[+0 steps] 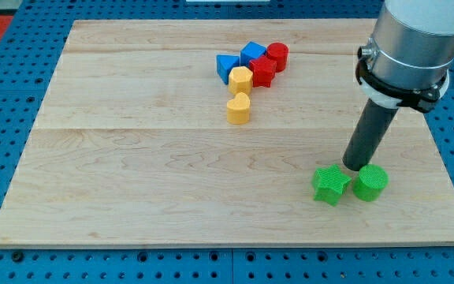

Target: Slide the yellow heart towards the green star

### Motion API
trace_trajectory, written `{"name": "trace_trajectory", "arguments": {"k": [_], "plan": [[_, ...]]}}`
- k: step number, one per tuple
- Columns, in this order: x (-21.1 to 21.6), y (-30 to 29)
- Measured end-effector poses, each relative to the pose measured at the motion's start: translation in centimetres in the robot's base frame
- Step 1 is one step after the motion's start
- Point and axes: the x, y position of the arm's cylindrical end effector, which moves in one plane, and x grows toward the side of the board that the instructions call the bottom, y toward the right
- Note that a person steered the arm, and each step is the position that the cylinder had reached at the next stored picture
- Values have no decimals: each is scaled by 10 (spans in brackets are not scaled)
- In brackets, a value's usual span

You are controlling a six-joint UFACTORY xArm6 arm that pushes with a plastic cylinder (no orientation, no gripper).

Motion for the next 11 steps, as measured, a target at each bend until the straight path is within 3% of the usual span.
{"name": "trace_trajectory", "arguments": {"k": [2, 3, 4, 6, 9, 11], "plan": [[3, 1], [-30, -3], [-78, -30], [-128, -139], [-83, -211], [-33, -208]]}}
